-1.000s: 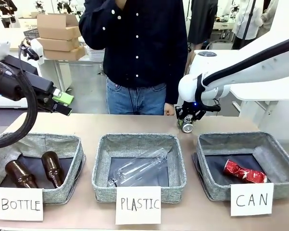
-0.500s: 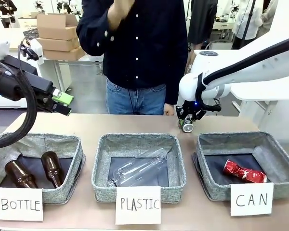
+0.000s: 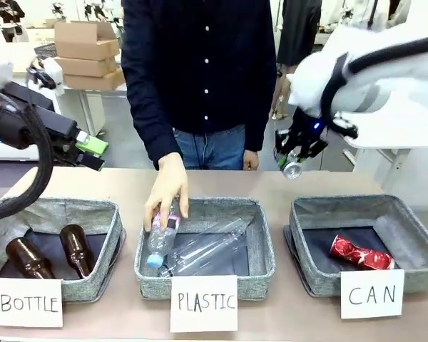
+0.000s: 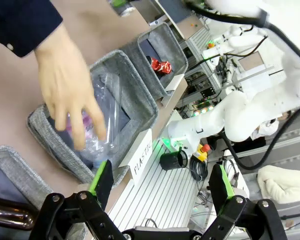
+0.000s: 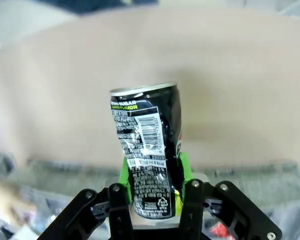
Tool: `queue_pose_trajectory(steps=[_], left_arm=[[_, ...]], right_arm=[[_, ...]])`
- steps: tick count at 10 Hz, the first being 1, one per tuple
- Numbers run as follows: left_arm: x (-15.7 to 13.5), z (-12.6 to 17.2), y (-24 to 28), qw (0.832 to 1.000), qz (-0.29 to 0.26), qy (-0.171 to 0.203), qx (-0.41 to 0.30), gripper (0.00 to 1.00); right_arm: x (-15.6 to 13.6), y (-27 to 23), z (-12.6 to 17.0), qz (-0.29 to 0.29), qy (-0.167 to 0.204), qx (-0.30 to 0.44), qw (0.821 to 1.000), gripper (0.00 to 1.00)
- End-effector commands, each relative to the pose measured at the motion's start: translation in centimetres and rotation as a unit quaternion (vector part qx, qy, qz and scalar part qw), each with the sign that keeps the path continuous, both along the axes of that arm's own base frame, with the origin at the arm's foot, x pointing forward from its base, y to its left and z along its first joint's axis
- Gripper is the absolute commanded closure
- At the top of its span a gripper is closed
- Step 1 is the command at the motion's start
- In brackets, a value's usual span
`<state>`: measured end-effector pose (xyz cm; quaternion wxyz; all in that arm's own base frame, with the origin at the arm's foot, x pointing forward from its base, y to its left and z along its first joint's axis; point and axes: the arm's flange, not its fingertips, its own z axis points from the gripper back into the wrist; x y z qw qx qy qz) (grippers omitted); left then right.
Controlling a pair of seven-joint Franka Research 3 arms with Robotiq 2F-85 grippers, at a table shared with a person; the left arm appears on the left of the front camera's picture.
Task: Sort the can waste into the basket.
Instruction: Pick up the can waste from the table and place it in the right Fabric basket.
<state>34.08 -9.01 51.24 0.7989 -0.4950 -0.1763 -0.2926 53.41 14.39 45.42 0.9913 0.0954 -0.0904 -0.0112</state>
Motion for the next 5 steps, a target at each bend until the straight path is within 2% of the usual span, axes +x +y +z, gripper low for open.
queue_pose_trajectory(steps=[1,3,5], left_arm=[[0.0,0.1,0.3,1.0,-0.005,0.002,0.001,0.0],[0.0,0.1,0.3,1.0,-0.005,0.002,0.001,0.0],[0.0,0.1,0.3,1.0,-0.005,0.002,0.001,0.0]], right_arm=[[-8.9,-2.8,3.8,0.119,0.023,0.006,0.993,1.0],[-14.3,-4.3,4.5,0.172,0.016,0.007,0.985,1.0],[-18.1,-6.2,3.5,0.18,0.002,0.026,0.983,1.0]])
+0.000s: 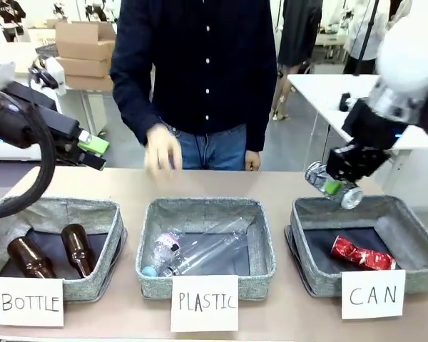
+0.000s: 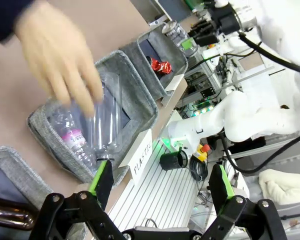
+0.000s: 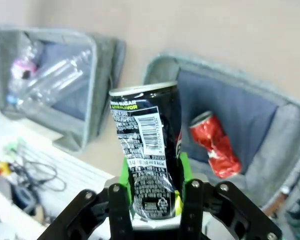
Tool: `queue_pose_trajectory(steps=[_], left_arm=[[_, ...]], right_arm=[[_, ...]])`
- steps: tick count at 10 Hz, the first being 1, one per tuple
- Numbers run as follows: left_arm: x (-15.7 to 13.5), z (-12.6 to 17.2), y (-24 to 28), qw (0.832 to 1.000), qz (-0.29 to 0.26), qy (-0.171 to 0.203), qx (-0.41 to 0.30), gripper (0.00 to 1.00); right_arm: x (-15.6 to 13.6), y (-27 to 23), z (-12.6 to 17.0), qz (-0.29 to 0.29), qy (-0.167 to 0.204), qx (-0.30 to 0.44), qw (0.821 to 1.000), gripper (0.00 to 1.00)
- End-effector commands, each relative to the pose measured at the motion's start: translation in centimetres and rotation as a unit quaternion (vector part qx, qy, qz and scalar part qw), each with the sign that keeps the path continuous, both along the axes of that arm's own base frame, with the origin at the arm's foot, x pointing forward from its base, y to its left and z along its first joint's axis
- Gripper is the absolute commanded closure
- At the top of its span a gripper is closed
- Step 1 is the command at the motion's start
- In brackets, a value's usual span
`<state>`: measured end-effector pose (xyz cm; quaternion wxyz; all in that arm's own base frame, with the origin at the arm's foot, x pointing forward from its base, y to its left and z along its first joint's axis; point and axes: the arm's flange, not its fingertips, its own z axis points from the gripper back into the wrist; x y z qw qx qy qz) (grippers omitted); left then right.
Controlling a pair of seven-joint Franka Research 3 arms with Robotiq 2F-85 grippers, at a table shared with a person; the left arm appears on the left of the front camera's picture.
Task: Sort the can waste into the basket.
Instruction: Pick up the can waste from the table and place it in the right Fabric basket.
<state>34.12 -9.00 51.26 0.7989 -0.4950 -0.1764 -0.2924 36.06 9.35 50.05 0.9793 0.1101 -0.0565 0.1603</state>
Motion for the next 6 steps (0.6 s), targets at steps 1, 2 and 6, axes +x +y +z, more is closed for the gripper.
queue_pose_trajectory(steps=[1,2,6], left_arm=[[0.0,0.1,0.27,1.0,-0.005,0.002,0.001,0.0],[0.0,0.1,0.27,1.0,-0.005,0.002,0.001,0.0],[0.0,0.1,0.27,1.0,-0.005,0.002,0.001,0.0]], right_arm=[[-1.7,-1.87,-1.71,0.009,-0.006,0.032,0.999,1.0],[-2.17,-2.2,-2.04,0.002,-0.005,0.041,0.999,1.0],[-2.31,-1.92,-2.35,-0.006,0.0,0.037,0.999,1.0]])
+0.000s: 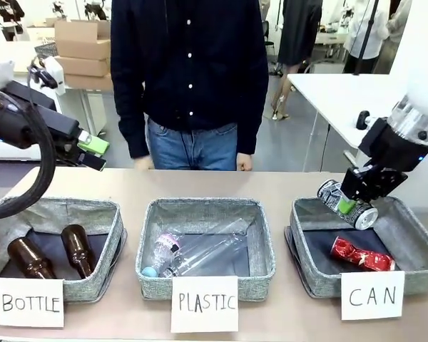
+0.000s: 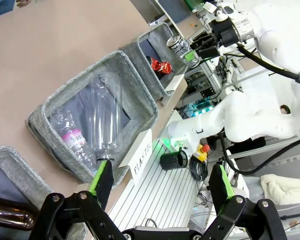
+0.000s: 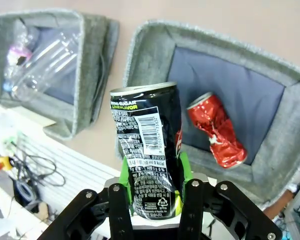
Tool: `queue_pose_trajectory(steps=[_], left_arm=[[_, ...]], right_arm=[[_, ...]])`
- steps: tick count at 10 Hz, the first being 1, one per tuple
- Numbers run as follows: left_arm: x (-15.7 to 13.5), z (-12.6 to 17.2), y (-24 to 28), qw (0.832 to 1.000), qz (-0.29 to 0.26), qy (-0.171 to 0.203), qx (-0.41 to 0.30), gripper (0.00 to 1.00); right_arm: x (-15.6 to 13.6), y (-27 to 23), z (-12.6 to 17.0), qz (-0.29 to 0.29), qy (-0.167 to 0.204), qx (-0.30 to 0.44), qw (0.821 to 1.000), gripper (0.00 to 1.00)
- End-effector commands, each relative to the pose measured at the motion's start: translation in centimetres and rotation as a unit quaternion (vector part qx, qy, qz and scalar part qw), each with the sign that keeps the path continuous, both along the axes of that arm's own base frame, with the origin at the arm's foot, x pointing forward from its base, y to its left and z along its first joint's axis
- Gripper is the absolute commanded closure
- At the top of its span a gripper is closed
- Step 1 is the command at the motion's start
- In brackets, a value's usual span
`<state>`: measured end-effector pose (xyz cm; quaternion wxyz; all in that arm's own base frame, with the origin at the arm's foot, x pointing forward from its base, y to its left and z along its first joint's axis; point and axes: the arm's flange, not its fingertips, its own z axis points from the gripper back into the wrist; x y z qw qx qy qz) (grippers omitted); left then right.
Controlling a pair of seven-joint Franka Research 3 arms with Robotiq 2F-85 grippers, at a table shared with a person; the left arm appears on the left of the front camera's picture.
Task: Sort the can waste into the basket.
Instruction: Pick up the can waste from the table and place it in the right Fabric basket.
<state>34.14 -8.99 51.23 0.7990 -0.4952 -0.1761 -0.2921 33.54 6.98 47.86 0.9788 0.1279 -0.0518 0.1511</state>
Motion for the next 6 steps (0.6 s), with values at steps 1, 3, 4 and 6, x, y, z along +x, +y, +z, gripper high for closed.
queue_pose_trajectory(steps=[1,3,4,6], left_arm=[[-0.02,0.13,0.26,1.0,-0.005,0.002,0.001,0.0],[-0.02,0.13,0.26,1.0,-0.005,0.002,0.001,0.0],[-0.02,0.13,0.26,1.0,-0.005,0.002,0.001,0.0],[-0.02,0.13,0.26,1.0,-0.005,0.002,0.001,0.0]], right_arm=[[0.22,0.45,-0.23,-0.005,-0.006,0.017,1.0,1.0],[-0.09,0.22,-0.2,-0.011,-0.014,0.021,1.0,0.04],[-0.07,0.22,-0.27,-0.013,-0.015,0.022,1.0,0.0],[0.04,0.13,-0.25,-0.013,-0.019,0.03,0.999,0.0]])
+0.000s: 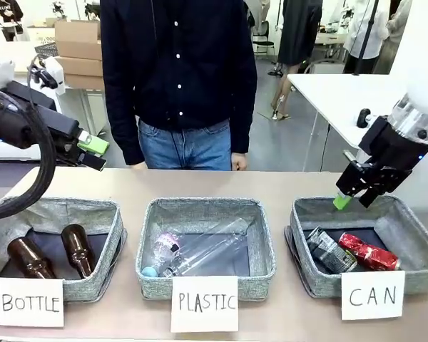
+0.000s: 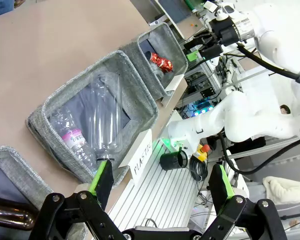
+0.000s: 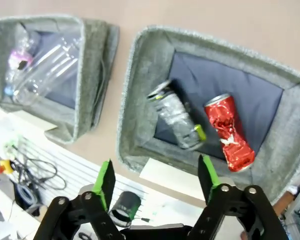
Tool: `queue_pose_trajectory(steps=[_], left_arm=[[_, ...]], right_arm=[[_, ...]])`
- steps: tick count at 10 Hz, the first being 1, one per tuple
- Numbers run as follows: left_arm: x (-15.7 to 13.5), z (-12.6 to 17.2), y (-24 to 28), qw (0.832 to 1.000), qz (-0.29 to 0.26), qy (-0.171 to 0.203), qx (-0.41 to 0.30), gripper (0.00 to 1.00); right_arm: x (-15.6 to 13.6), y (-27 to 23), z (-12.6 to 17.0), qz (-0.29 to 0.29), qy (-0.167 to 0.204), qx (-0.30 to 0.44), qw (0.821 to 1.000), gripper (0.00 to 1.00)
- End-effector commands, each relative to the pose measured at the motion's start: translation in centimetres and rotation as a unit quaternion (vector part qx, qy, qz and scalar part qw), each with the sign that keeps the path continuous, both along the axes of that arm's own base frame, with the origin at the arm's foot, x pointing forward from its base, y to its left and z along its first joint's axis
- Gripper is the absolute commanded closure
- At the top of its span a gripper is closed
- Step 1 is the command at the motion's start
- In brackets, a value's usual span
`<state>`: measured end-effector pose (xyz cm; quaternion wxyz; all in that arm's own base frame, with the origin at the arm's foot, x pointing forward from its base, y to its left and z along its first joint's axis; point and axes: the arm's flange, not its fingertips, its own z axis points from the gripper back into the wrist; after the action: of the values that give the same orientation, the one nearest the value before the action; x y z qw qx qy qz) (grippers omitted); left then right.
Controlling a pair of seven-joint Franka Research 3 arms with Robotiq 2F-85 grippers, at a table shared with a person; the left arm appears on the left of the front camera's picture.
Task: Sort the can waste into the basket.
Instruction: Pick up the can waste from the table and place it in the right Fabric basket.
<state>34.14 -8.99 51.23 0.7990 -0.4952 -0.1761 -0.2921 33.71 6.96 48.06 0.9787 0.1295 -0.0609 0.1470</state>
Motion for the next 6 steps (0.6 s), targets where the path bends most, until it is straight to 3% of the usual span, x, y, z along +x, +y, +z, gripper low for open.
queue_pose_trajectory(steps=[1,4,5,6], left_arm=[[0.0,0.1,0.3,1.0,-0.005,0.002,0.001,0.0],[0.0,0.1,0.3,1.0,-0.005,0.002,0.001,0.0],[0.0,0.1,0.3,1.0,-0.005,0.002,0.001,0.0],[0.0,0.1,0.3,1.0,-0.005,0.002,0.001,0.0]], right_arm=[[-0.1,0.1,-0.4,-0.01,-0.013,0.033,0.999,0.0],[0.3,0.0,0.0,-0.011,-0.01,0.082,0.996,0.0],[0.4,0.3,0.8,-0.026,-0.02,0.159,0.987,0.0],[0.1,0.7,2.4,0.021,-0.032,0.314,0.949,0.0]])
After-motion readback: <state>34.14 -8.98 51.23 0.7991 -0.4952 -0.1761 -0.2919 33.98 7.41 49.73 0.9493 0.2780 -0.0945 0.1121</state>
